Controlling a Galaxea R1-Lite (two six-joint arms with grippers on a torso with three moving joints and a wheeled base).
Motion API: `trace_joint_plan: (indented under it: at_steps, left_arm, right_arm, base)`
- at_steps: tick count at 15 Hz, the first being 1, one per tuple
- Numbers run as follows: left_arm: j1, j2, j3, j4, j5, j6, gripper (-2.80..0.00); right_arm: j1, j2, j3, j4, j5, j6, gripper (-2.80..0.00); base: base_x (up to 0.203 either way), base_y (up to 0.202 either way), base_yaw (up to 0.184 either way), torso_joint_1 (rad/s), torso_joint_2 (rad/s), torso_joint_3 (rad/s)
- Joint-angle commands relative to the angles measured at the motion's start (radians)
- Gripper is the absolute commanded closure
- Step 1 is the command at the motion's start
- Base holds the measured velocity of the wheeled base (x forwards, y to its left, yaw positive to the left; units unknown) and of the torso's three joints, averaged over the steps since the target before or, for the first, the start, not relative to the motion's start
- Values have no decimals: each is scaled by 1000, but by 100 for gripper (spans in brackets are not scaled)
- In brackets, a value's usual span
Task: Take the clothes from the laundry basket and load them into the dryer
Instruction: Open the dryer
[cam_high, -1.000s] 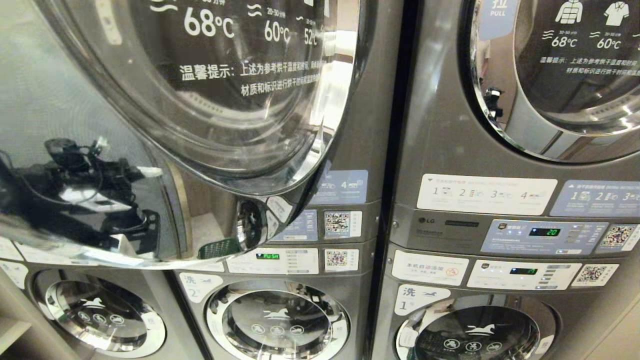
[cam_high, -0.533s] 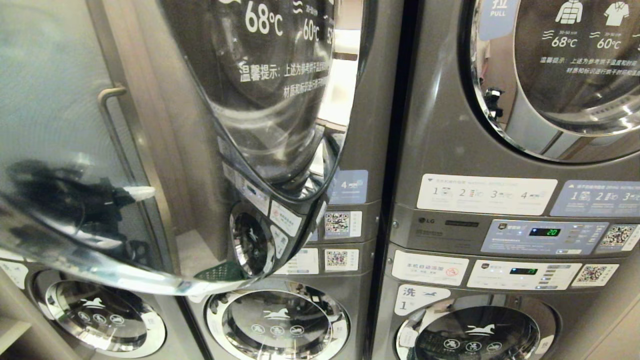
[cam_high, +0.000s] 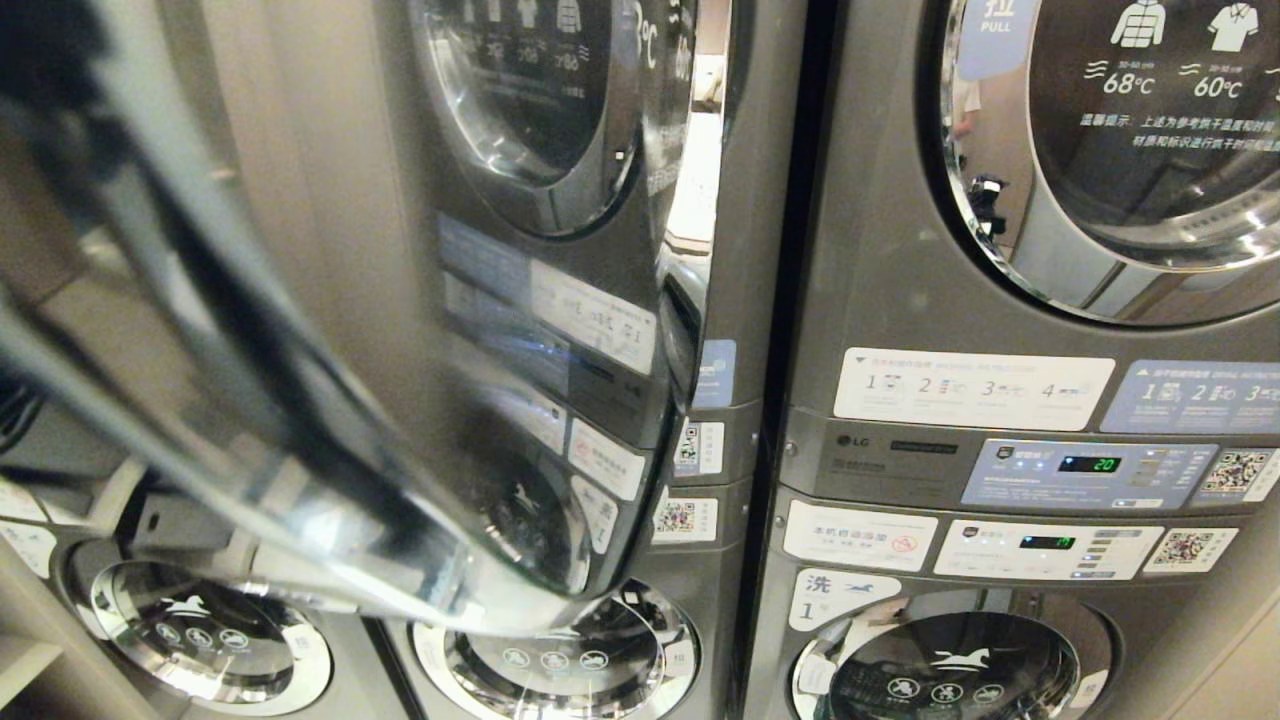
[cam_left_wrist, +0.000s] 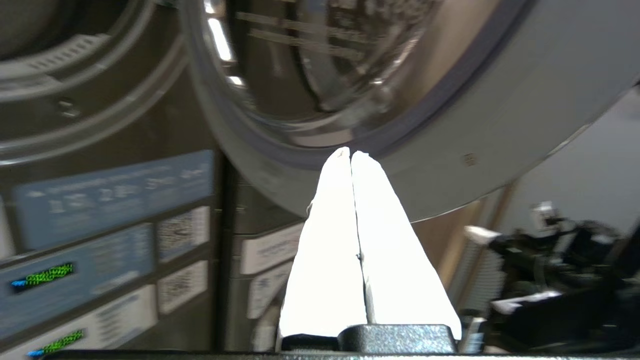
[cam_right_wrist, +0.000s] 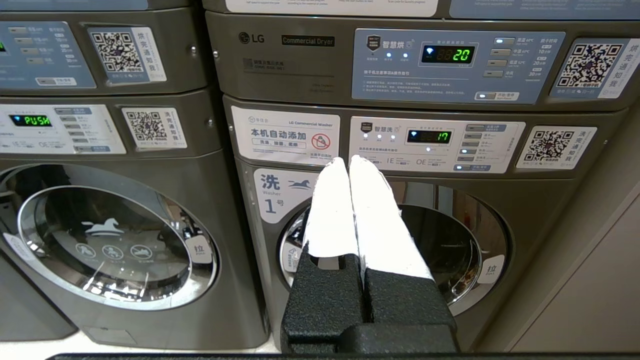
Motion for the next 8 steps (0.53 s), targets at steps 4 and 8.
trace_joint_plan:
  at_steps: [4, 8]
  left_arm:
    - [3, -18, 5, 4, 303, 179, 0]
    - [-20, -206, -5, 244, 574, 300, 0]
  right_arm:
    - [0, 0, 0, 0, 0, 1, 0]
    - [0, 0, 0, 0, 0, -1, 0]
  base:
    - [0, 0, 0, 0, 0, 0]
    - [0, 0, 0, 0, 0, 0]
